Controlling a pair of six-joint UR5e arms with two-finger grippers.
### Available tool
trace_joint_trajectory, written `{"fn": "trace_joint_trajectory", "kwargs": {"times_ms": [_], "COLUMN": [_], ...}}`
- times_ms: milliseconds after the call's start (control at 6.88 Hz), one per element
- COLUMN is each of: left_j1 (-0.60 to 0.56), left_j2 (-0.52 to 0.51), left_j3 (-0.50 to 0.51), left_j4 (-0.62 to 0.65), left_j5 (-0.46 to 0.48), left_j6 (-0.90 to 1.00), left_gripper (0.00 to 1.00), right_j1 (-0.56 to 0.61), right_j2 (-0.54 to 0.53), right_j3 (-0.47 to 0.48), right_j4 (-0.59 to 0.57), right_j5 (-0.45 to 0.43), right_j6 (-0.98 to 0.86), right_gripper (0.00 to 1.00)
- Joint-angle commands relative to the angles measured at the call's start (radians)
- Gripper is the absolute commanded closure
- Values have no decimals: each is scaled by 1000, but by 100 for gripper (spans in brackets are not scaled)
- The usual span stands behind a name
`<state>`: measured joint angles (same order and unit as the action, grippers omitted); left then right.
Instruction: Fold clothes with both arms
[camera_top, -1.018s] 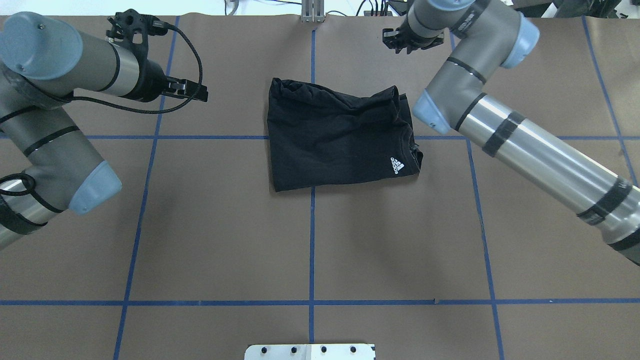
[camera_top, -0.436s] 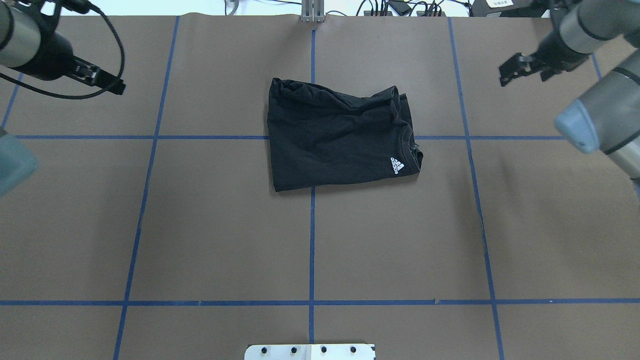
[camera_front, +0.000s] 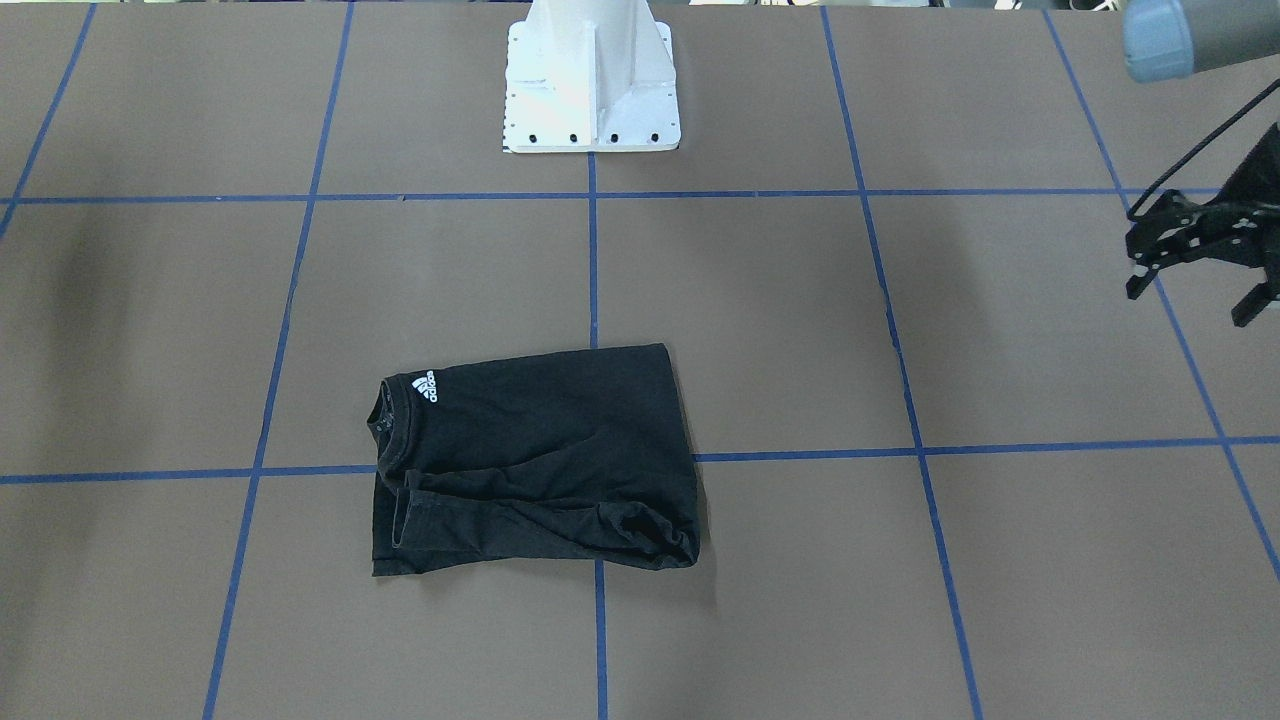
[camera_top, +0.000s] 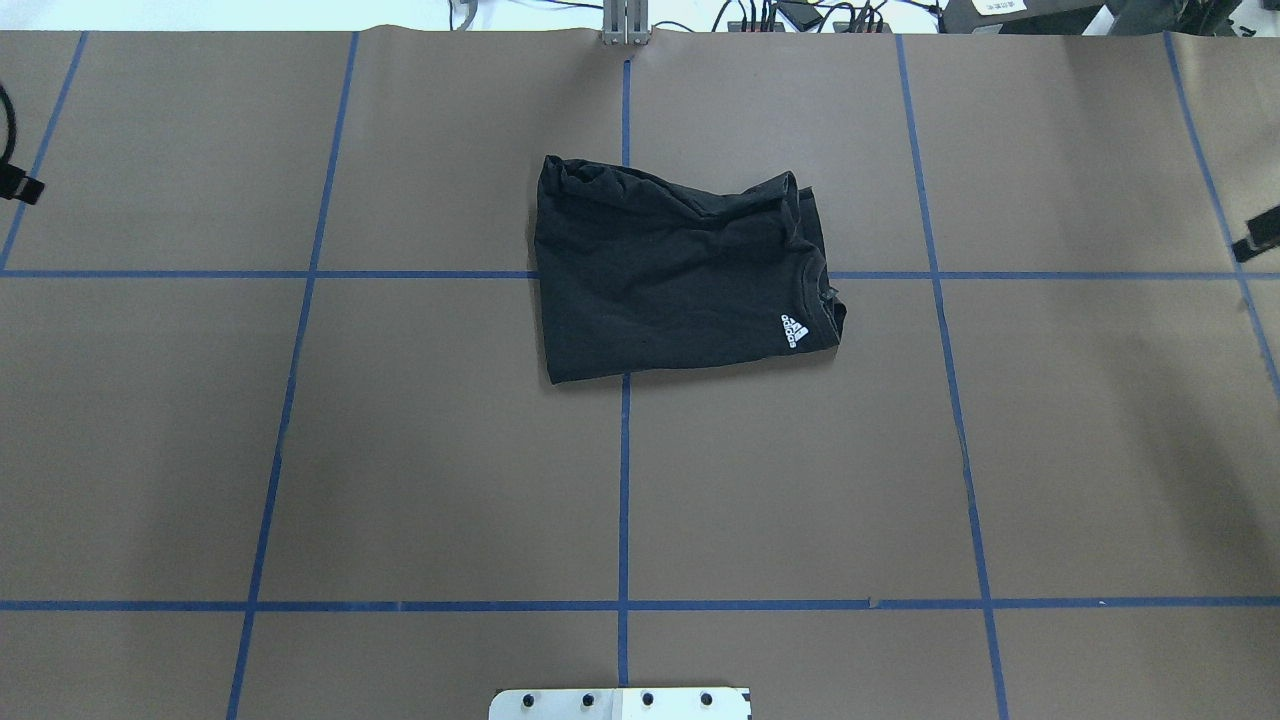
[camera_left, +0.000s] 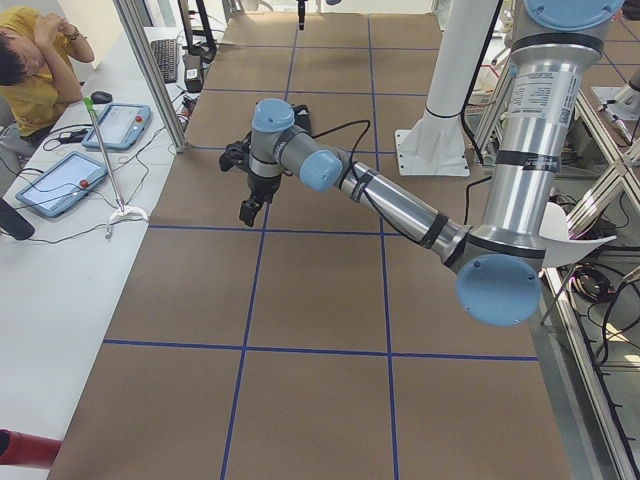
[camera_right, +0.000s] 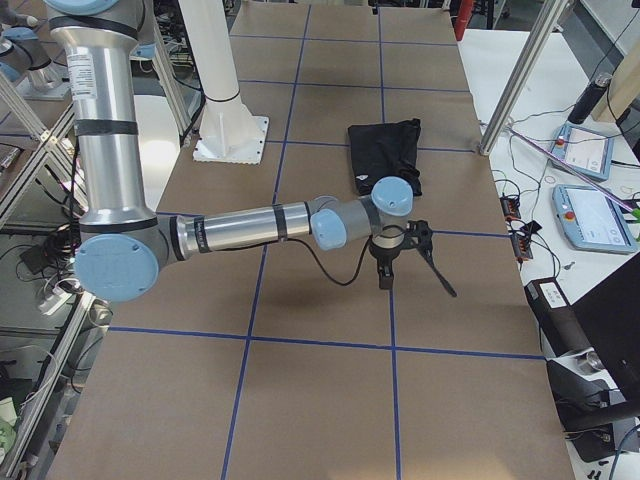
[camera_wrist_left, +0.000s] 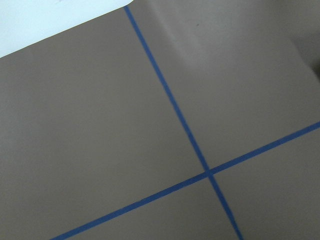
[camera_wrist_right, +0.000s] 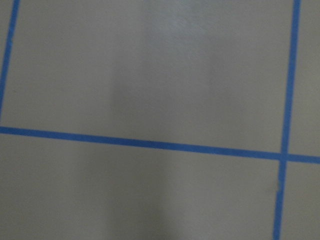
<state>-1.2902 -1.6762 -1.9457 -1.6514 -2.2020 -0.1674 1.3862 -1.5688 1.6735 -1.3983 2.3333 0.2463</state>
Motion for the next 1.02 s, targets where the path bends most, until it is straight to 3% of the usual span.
{"fn": "trace_joint_trajectory", "kwargs": {"times_ms": [0,436,581,872], "left_j1": [-153,-225,-256,-297], "left_j2": [64,67,110,220], "left_j3": [90,132,132,154], "left_j4": [37,203,243,231], "left_j5": [-5,-5,-15,-56], "left_j6": [209,451,501,503], "left_gripper": [0,0,0,0], "right_j1": [172,215,215,215], "right_j2": [-144,-137,-134,-143], "right_j3": [-1,46,87,98], "right_j4": [-33,-206,-276,-311], "right_j5": [-3,-44,-60,-68], "right_j6": [-261,-337,-337,-337], "right_gripper": [0,0,0,0]}}
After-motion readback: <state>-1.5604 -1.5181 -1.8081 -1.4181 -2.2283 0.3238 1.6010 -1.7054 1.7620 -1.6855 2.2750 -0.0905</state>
